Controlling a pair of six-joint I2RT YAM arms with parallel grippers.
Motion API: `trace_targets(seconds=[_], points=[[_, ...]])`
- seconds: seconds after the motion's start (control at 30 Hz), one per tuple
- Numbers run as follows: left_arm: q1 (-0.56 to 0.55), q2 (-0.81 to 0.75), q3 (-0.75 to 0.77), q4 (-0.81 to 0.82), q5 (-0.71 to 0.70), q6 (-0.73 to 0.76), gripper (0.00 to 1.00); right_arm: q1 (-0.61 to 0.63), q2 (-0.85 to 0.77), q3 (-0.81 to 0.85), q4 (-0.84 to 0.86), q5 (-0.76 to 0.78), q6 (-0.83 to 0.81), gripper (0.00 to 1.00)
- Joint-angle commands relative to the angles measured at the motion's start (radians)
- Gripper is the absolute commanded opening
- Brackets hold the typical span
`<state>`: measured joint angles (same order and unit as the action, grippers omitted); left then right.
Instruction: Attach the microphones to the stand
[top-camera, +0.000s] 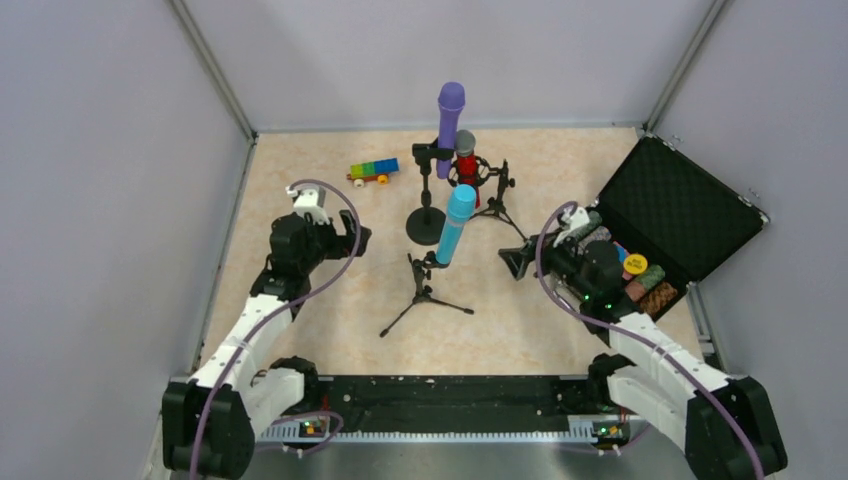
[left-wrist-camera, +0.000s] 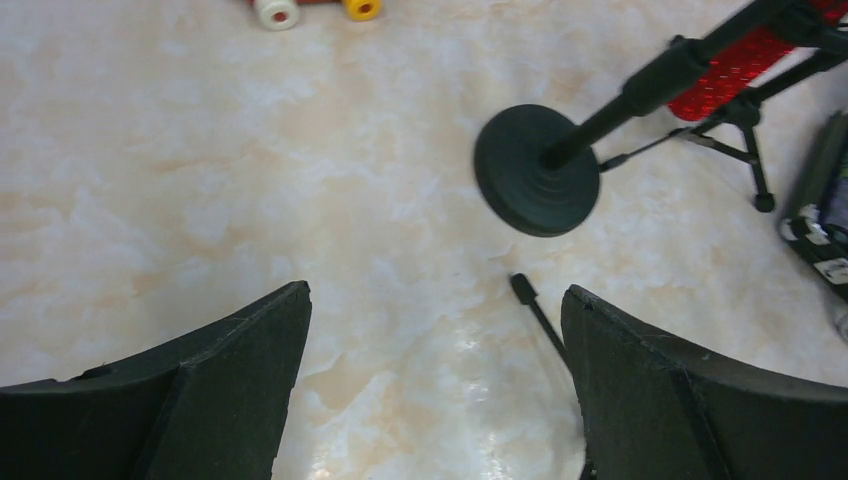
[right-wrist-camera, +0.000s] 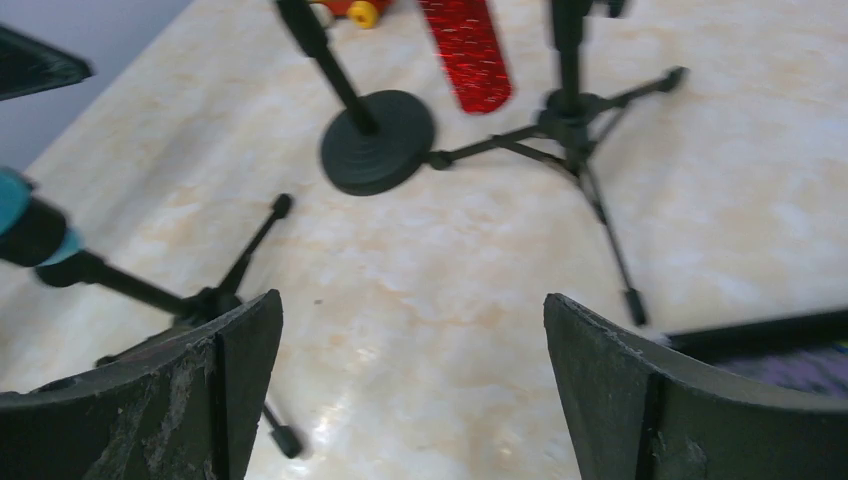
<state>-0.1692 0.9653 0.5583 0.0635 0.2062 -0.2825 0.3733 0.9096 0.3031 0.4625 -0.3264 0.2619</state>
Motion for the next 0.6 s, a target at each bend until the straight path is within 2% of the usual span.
trace_targets(seconds=[0.0,0.13,0.23,0.43,0.57], points=[[0.081,0.01,-0.029,0.094,0.029,0.032,0.99,-0.127,-0.046,0.069,-0.123,0.082,-0.031,0.99],[0.097,-0.01,-0.072,0.134,-0.082,0.104,0.99,-0.152,-0.09,0.093,-0.209,0.298,-0.116,0.99],[0.097,-0.017,-0.134,0.24,-0.122,0.168,0.99,-0.152,-0.129,0.063,-0.189,0.426,-0.194,0.99],[0.098,0.044,-0.274,0.551,-0.154,0.244,0.99,-0.152,-0.114,-0.174,0.197,0.606,-0.286,0.99],[0.1,0.144,-0.341,0.797,-0.134,0.295,0.99,-0.154,0.027,-0.282,0.506,0.669,-0.317,0.99]])
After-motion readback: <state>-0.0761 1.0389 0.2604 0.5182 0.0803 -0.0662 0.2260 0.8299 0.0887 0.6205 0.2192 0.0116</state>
